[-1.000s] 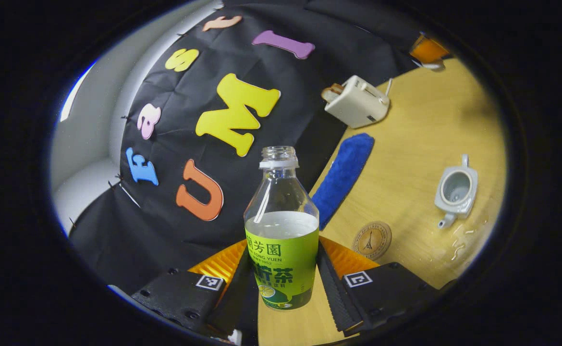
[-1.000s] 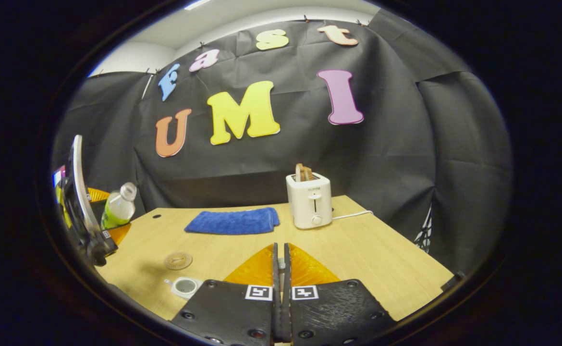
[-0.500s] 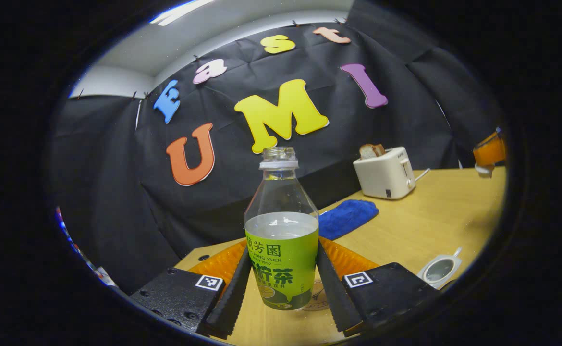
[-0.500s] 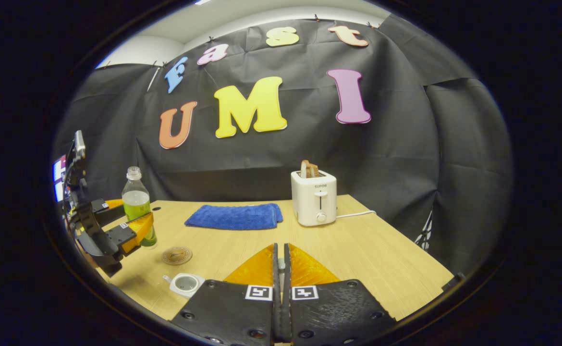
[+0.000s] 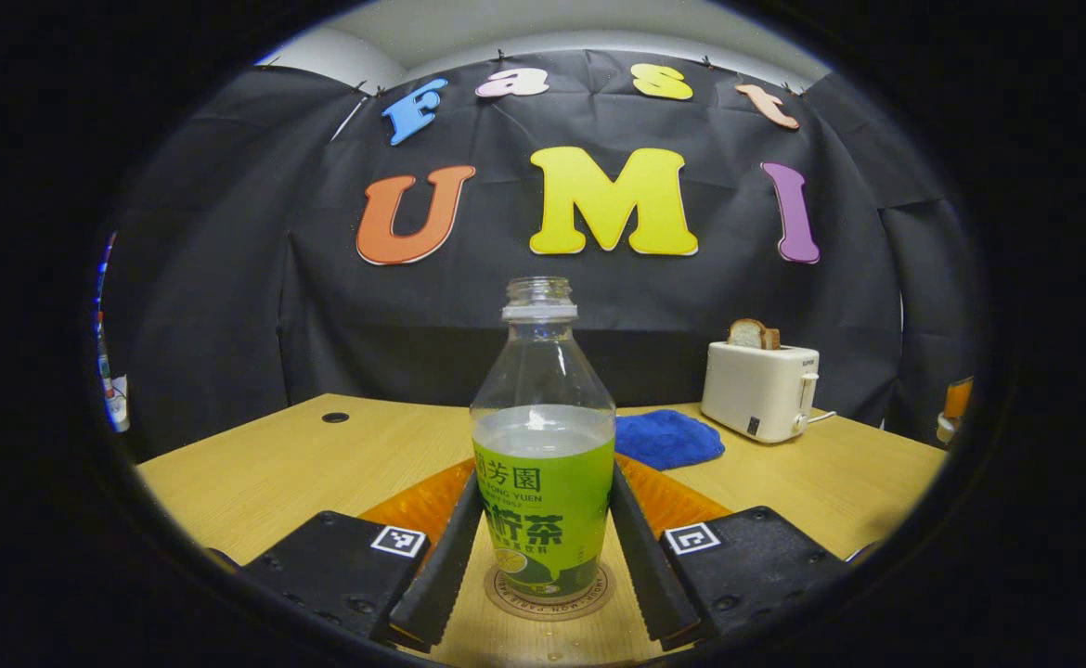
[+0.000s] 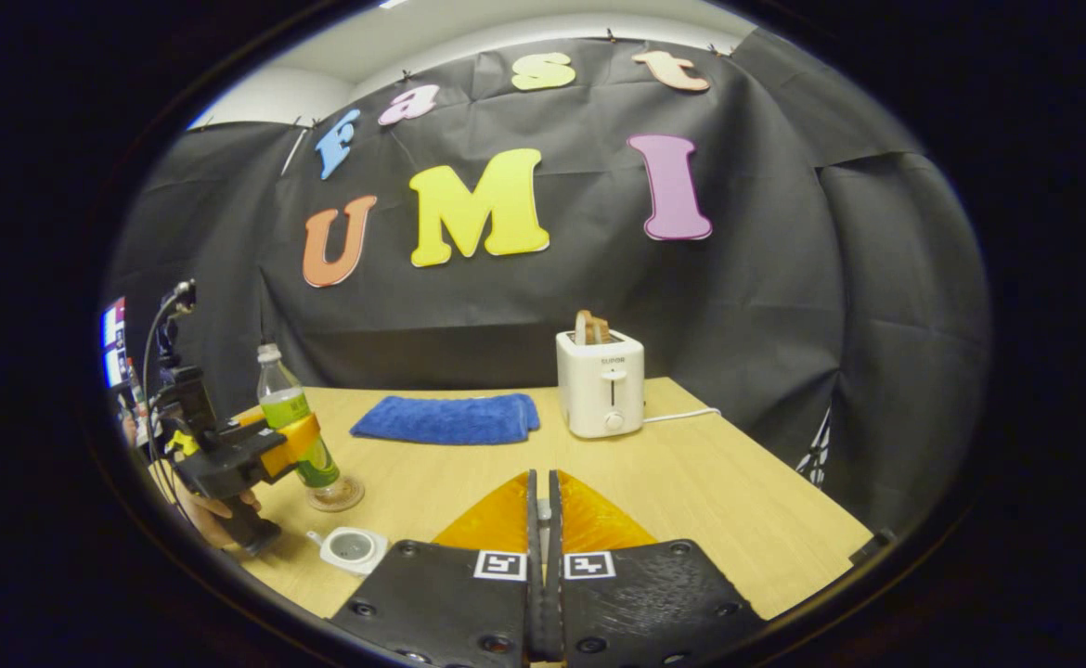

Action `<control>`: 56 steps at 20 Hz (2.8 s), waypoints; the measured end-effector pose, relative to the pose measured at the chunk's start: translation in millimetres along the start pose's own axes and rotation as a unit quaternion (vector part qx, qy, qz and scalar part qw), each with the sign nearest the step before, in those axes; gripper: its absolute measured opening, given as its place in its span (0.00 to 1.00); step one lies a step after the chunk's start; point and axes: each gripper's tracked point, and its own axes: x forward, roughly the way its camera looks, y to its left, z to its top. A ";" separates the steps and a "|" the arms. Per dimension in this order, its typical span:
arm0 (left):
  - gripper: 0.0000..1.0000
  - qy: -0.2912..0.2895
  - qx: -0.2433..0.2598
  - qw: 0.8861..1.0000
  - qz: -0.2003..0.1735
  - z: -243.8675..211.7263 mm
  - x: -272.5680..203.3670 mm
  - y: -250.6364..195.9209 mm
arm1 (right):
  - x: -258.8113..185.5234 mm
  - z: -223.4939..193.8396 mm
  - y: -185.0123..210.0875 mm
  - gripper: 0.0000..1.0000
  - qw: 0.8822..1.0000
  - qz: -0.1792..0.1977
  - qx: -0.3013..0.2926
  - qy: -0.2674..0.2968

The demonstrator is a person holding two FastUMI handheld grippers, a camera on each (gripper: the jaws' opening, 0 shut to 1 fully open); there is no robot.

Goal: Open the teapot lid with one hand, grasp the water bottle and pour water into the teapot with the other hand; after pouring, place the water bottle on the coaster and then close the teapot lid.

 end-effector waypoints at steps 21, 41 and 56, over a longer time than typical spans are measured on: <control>0.95 -0.020 0.014 1.000 -0.006 62.4 -44.4 -3.5 | -2.5 -1.9 19.4 0.00 1.000 0.014 -0.013 -0.001; 0.96 -0.034 0.051 0.998 0.007 89.4 -160.8 31.5 | -0.5 -28.1 134.7 0.00 0.988 0.144 -0.041 -0.040; 0.96 -0.044 0.020 0.999 -0.013 98.0 -175.1 32.2 | 14.5 -71.4 163.0 0.01 0.985 0.166 -0.038 0.001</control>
